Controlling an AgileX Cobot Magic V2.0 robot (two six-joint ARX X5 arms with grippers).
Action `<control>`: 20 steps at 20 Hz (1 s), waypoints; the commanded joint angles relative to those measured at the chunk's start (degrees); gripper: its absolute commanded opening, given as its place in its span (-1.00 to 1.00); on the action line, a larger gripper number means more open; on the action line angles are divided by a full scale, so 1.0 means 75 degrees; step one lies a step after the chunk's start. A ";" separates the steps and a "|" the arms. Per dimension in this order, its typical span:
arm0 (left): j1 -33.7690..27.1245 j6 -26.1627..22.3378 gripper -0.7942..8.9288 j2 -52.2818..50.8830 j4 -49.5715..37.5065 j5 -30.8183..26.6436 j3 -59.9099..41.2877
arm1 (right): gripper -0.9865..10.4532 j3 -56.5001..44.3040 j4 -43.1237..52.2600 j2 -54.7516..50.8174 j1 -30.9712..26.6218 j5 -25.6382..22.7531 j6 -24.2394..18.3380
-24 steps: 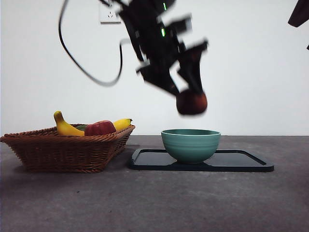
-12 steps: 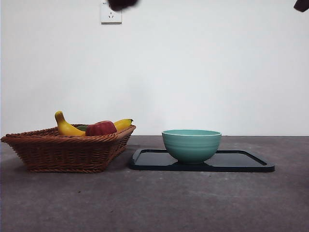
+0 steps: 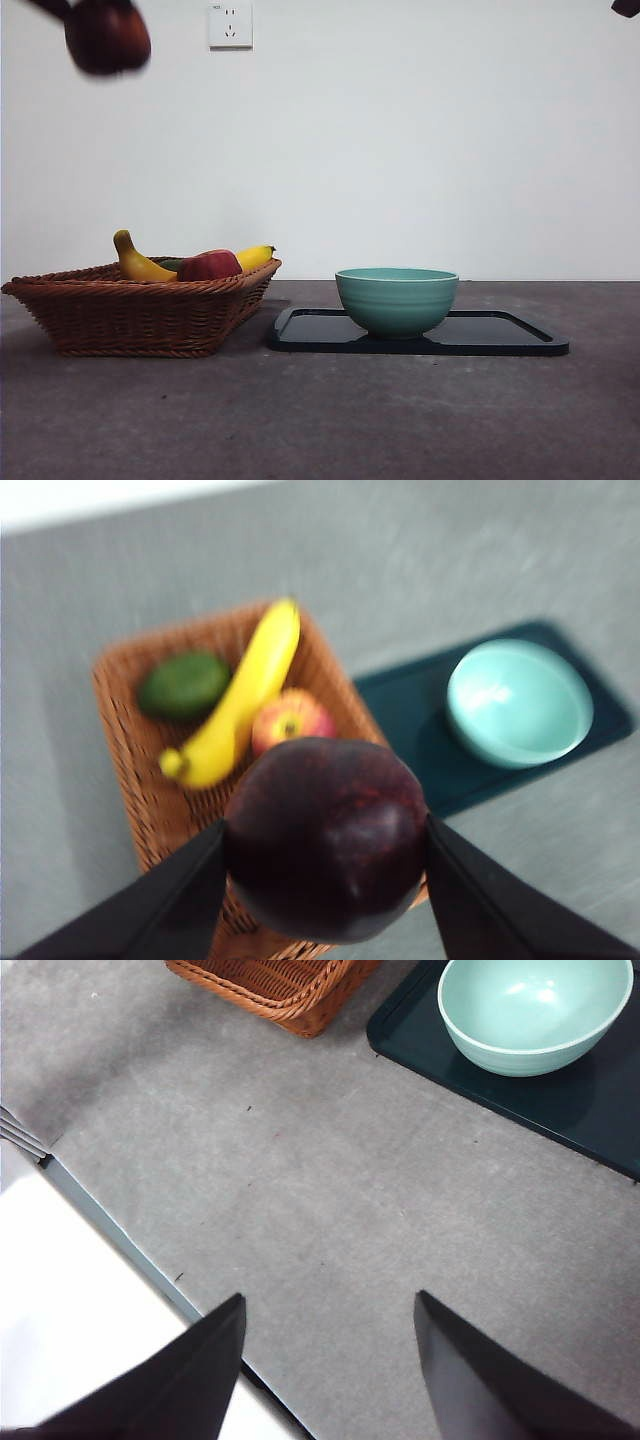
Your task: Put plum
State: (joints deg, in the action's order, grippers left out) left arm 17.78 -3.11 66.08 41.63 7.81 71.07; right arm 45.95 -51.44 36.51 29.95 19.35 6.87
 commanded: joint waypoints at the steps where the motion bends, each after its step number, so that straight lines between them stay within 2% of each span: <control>1: 0.0020 -0.0058 -0.39 0.0143 -0.1072 0.0026 -0.0839 | -0.36 0.0035 0.0052 0.0044 0.0052 0.0015 -0.0003; 6: 0.0012 -0.0146 -0.39 0.0851 -0.2436 -0.0187 -0.2022 | -0.36 0.0035 0.0052 0.0047 0.0052 0.0015 -0.0003; 15: 0.0009 -0.0530 -0.39 0.2967 -0.3535 -0.0714 -0.2090 | -0.36 0.0035 0.0050 0.0047 0.0052 0.0015 0.0087; 20: 0.0009 -0.0560 -0.39 0.3398 -0.3771 -0.0726 -0.2090 | -0.36 0.0038 0.0050 0.0047 0.0052 0.0015 0.0169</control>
State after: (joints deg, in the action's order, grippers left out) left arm 17.74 -6.59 90.48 13.80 2.63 54.96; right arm 45.95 -51.46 36.51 29.95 19.35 7.57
